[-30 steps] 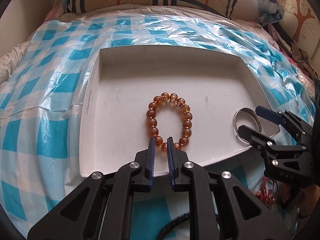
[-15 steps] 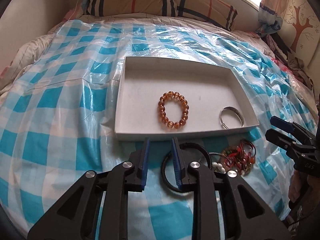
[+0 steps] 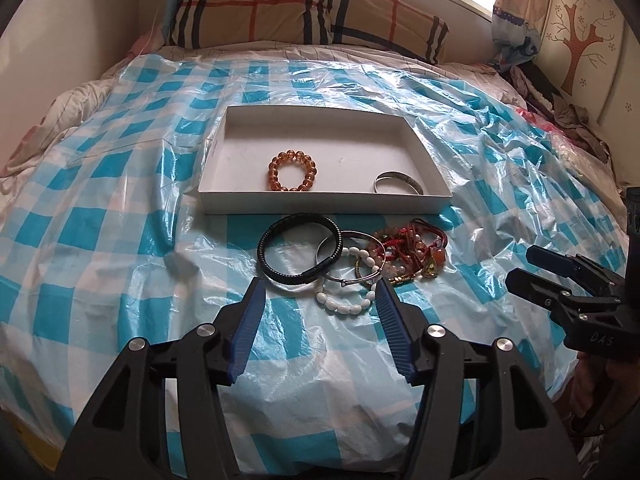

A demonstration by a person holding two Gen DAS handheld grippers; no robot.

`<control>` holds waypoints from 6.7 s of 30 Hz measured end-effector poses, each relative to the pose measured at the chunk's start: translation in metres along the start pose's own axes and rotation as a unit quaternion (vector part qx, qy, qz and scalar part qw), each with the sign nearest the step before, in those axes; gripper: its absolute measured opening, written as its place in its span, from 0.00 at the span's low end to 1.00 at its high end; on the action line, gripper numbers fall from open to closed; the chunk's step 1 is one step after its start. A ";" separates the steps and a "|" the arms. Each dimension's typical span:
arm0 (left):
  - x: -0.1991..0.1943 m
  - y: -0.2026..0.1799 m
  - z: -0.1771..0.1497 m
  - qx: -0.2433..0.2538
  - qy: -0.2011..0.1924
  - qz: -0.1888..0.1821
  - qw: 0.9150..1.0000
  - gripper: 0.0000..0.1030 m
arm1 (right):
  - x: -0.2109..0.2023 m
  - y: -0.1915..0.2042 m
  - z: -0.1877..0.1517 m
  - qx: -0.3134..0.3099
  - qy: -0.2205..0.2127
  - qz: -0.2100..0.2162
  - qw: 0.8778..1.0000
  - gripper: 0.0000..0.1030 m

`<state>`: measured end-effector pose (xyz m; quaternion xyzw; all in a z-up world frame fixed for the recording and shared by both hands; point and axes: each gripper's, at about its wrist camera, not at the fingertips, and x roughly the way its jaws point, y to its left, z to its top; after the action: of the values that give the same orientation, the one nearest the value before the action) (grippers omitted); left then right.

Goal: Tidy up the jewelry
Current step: 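Move the left tool to the black braided bracelet and grasp it, then lift the black braided bracelet with the left tool while the right tool grasps red string bracelets, then carry the black braided bracelet and red string bracelets into the tray and release both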

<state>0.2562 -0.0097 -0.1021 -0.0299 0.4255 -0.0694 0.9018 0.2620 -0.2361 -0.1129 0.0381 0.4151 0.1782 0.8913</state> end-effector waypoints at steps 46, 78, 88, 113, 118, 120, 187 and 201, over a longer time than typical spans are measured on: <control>0.015 0.043 0.001 -0.029 0.012 0.036 0.999 0.62 | -0.004 -0.002 -0.016 0.009 0.003 -0.011 1.000 0.78; 0.109 0.023 0.027 0.085 0.061 0.062 0.993 0.06 | 0.033 -0.001 0.001 -0.021 0.005 -0.015 1.000 0.78; 0.105 0.035 0.012 0.046 0.044 0.049 0.997 0.07 | 0.078 -0.023 0.033 0.024 0.033 -0.001 0.999 0.48; 0.074 0.039 0.000 0.031 0.045 0.007 0.998 0.06 | 0.016 -0.046 0.020 0.084 -0.009 0.040 0.996 0.03; 0.078 0.042 0.002 0.029 0.058 0.006 0.998 0.07 | 0.031 -0.048 0.023 0.079 0.028 0.034 0.996 0.04; 0.079 0.040 0.003 0.034 0.056 0.012 0.998 0.07 | 0.043 -0.045 0.024 0.078 0.034 0.035 0.996 0.29; 0.017 0.014 0.064 0.041 -0.072 0.038 0.996 0.07 | 0.004 -0.004 0.079 0.078 -0.106 0.122 0.984 0.03; 0.071 0.020 0.095 0.030 -0.064 0.038 0.997 0.07 | 0.052 -0.017 0.103 0.078 -0.112 0.104 0.985 0.03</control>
<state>0.3760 -0.0013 -0.0988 0.0089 0.3655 -0.0462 0.9296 0.3755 -0.2255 -0.0870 0.1703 0.3193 0.2311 0.9031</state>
